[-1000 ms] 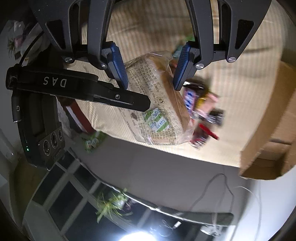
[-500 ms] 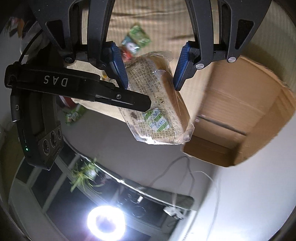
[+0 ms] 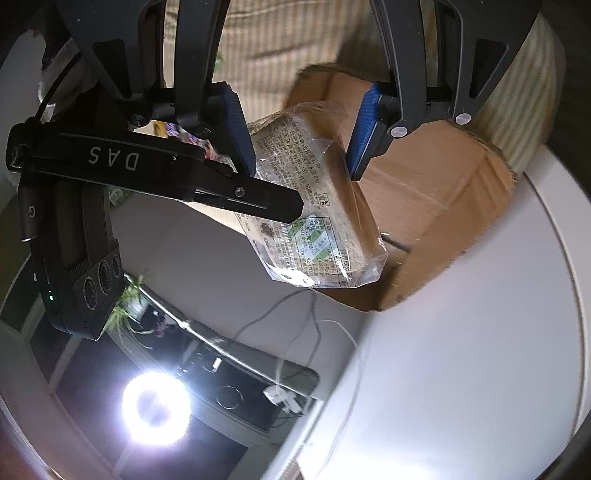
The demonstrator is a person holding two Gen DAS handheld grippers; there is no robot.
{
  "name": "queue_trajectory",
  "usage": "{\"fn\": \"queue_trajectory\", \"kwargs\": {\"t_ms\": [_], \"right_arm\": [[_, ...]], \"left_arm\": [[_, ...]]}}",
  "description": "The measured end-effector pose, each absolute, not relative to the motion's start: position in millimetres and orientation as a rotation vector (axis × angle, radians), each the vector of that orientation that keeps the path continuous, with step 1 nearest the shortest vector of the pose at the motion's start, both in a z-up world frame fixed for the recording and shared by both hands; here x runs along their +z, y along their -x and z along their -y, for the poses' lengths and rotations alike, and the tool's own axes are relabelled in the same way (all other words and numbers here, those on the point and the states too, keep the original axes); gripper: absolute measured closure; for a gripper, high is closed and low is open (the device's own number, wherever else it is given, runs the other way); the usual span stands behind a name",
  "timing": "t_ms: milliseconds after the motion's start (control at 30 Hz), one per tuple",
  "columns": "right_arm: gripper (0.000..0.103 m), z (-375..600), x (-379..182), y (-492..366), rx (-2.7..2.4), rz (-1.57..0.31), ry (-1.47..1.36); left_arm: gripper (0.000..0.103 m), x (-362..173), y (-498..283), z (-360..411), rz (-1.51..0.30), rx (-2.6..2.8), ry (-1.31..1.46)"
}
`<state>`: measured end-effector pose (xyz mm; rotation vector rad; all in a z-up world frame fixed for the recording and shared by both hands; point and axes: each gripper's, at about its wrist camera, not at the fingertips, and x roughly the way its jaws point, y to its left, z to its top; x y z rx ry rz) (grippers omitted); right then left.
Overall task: Organize snacks
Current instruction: 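Carry the bread loaf with the right tool into the cardboard box, then open the right tool and withdraw it toward the snacks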
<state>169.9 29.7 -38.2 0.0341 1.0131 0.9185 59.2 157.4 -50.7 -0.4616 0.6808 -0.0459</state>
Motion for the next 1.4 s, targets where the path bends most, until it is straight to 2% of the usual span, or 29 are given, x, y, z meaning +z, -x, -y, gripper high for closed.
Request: {"fn": "queue_trajectory", "kwargs": {"t_ms": [633,700,800,1400], "right_arm": [[0.048,-83,-76,-193,0.956,-1.091,-0.008],[0.044,-83,-76,-194,0.939,-1.088,0.0],[0.037,-79,-74,-195,0.923,-1.07,0.007],[0.036,-5,-47,-170,0.838,-0.968,0.015]], "left_arm": [[0.055,-83,-85,-200,-0.727,0.049,0.479],[0.055,-83,-85,-199,-0.729,0.062,0.458],[0.055,-81,-82,-200,-0.722,0.071,0.455],[0.055,-55,-43,-167,-0.642,0.067,0.368]]}}
